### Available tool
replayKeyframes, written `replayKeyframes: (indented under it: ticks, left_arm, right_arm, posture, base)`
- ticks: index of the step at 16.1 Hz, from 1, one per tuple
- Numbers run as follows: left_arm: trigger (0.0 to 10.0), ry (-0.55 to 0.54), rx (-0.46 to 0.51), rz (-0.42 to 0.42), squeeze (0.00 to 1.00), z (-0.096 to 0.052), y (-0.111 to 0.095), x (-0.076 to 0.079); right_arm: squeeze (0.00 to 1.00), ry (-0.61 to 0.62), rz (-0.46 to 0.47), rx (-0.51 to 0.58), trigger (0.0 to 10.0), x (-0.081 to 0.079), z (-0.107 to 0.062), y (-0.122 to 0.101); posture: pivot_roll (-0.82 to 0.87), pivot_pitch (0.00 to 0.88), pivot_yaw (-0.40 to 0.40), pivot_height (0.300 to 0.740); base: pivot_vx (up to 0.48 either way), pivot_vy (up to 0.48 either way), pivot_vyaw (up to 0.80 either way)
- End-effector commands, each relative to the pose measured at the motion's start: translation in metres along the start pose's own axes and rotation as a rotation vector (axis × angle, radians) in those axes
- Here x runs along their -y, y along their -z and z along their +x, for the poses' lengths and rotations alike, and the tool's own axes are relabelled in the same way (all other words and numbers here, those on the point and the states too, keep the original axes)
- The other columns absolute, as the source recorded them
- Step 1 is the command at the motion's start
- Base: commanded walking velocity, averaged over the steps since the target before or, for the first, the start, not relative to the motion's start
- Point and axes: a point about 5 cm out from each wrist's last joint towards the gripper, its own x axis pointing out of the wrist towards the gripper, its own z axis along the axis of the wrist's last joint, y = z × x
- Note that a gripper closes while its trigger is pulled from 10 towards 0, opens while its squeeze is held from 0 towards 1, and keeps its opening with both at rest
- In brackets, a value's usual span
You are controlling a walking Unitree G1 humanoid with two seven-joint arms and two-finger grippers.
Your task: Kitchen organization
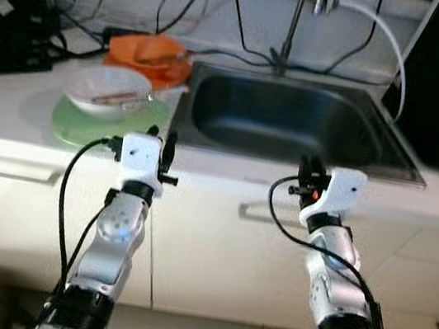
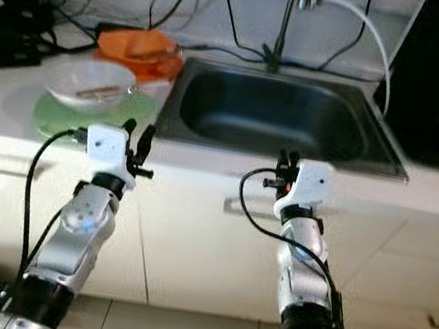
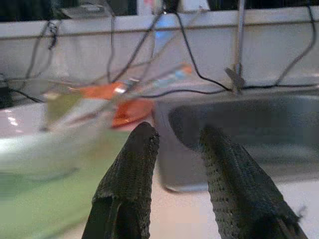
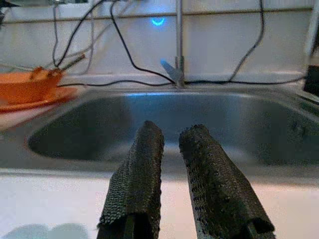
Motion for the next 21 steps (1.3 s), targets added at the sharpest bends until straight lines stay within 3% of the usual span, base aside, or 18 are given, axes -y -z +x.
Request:
replayKeyframes:
  ticks: [1, 16, 21]
  left_arm:
    - [10.0, -0.019, 0.000, 0.013, 0.00, 0.000, -0.001, -0.009]
    - [10.0, 0.033, -0.036, -0.002, 0.00, -0.003, 0.009, 0.003]
    - [10.0, 0.035, -0.030, -0.007, 0.00, -0.003, 0.008, 0.005]
  right_arm:
    - [0.00, -0.020, 0.014, -0.001, 10.0, -0.009, 0.002, 0.000]
    - [0.00, -0.022, 0.019, -0.006, 10.0, -0.012, 0.003, 0.001]
    - [0.00, -0.023, 0.022, -0.006, 10.0, -0.012, 0.003, 0.002]
  posture:
    - [0.08, 0.019, -0.012, 0.740]
    - [0.09, 0.020, -0.011, 0.740]
    - [0.09, 0.020, -0.011, 0.740]
  base:
    - [0.356, 0.000, 0.00]
    - [0.350, 0.000, 0.00]
    - [0.000, 0.000, 0.00]
